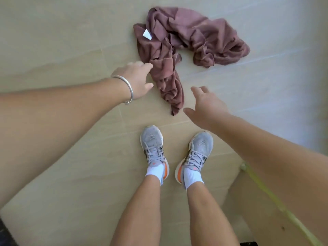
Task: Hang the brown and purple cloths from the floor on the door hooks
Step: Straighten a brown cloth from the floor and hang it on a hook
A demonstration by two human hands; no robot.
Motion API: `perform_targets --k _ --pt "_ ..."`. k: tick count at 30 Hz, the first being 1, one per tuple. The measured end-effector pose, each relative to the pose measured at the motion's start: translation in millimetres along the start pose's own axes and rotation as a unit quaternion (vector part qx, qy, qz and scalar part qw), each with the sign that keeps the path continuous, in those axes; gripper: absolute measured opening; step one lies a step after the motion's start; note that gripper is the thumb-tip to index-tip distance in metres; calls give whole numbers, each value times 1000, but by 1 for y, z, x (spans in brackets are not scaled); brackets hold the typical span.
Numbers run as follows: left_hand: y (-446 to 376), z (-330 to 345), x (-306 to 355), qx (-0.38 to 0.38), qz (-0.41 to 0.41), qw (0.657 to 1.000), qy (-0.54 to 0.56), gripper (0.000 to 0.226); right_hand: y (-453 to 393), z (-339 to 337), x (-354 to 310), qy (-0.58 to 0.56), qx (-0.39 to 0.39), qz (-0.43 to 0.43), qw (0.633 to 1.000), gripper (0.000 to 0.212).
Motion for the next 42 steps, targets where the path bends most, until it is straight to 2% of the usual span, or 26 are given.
perform_targets --k 3,9,14,17,19,23,25,27,30,33,37,39,41,42 --pt "-56 26 -2 38 42 998 -28 57 -45 43 19 -17 -4 25 1000 60" --pt "-138 55 19 67 141 988 9 57 -120 103 41 -64 -14 64 996 62" --pt "-164 77 26 78 110 991 -4 68 -156 134 34 -179 23 100 978 58" --pt "-161 85 12 77 97 992 5 69 -162 141 36 -200 42 130 970 57" --pt "-152 87 -8 61 95 994 12 73 -157 141 38 -207 25 145 967 61" --pt "-120 80 -56 25 94 995 -2 84 -132 124 44 -97 -49 129 986 54" --pt "-101 71 -79 9 67 998 -6 82 -118 107 47 -52 -60 131 988 47" --pt "-81 58 -95 -10 39 999 -20 64 -108 85 43 -37 -57 135 988 45" --pt "-54 45 -104 -31 40 998 -41 37 -98 57 28 -24 -89 130 987 45" --pt "-30 47 -105 -43 30 996 -69 31 -87 42 17 22 -147 121 981 47" --pt "-16 80 -110 -124 -15 977 -171 31 -82 52 13 84 -247 88 961 39" --pt "-18 97 -106 -110 -55 983 -139 38 -89 63 15 101 -217 95 966 28" --pt "-27 110 -94 -59 -63 994 -69 43 -96 78 22 69 -134 147 977 20" --pt "-34 113 -87 -31 -50 997 -40 45 -99 87 28 42 -94 176 979 23"
Point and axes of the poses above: each hand's wrist, its own y-axis away from the middle knuckle, its own z-axis out of the palm, x = y × z, the point moved 1 cm from there along -y, towards the middle knuckle, and after that the axes turned 6 degrees about -z, right-handed, at the moved point
